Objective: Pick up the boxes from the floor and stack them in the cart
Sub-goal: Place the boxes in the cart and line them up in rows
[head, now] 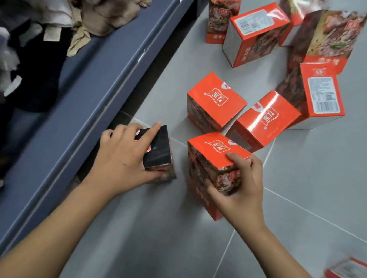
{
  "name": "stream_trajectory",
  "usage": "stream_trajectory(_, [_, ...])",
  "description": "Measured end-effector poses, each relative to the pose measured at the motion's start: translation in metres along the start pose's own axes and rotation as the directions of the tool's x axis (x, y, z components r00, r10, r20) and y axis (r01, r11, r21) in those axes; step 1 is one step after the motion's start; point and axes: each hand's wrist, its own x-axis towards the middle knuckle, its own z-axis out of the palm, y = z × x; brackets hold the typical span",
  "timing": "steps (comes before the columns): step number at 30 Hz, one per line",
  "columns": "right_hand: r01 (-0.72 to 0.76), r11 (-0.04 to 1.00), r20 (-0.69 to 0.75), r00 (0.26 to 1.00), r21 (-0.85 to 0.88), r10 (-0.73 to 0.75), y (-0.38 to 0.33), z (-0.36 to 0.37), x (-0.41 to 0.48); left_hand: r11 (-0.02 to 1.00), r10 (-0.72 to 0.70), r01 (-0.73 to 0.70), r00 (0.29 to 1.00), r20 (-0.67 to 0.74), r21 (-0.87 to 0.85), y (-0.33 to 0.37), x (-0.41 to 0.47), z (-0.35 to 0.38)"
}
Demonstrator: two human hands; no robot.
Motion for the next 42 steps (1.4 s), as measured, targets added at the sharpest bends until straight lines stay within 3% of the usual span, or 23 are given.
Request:
stream_trajectory(4, [-0.166,0.986,0.074,0.983,-0.023,0.168,-0.063,-0.043,0.0,0.977,-0.175,0.193,0.969,0.177,-0.09,0.011,-0.02,-0.077])
stream_trajectory(8, [-0.216,0.972,0.133,0.965,-0.087,0.226,-0.153,-0.104,0.001,0.969,-0.207,0.23,0.955,0.21,-0.094,0.024,-0.05,-0.181])
stream_trajectory(19, [-0.104,0.977,0.3,0.941,-0.186,0.157,-0.414,-0.269,0.011,0.917,-0.328,0.377,0.9,0.287,-0.134,0.051,-0.151,-0.449])
stream_trajectory(29, [-0.077,0.989,0.414,0.902,-0.123,0.122,-0.518,-0.332,-0.032,0.903,-0.402,0.429,0.852,0.336,-0.008,0.091,-0.242,-0.564])
stream_trajectory(36, [0.095,0.995,0.627,0.777,-0.026,-0.058,-0.555,-0.345,-0.059,0.781,-0.586,0.622,0.761,0.277,-0.056,0.119,-0.325,-0.584])
stream_trajectory(42, [0.332,0.942,0.811,0.535,0.057,-0.237,-0.608,-0.317,-0.088,0.526,-0.804,0.839,0.544,0.238,-0.138,0.133,-0.434,-0.591])
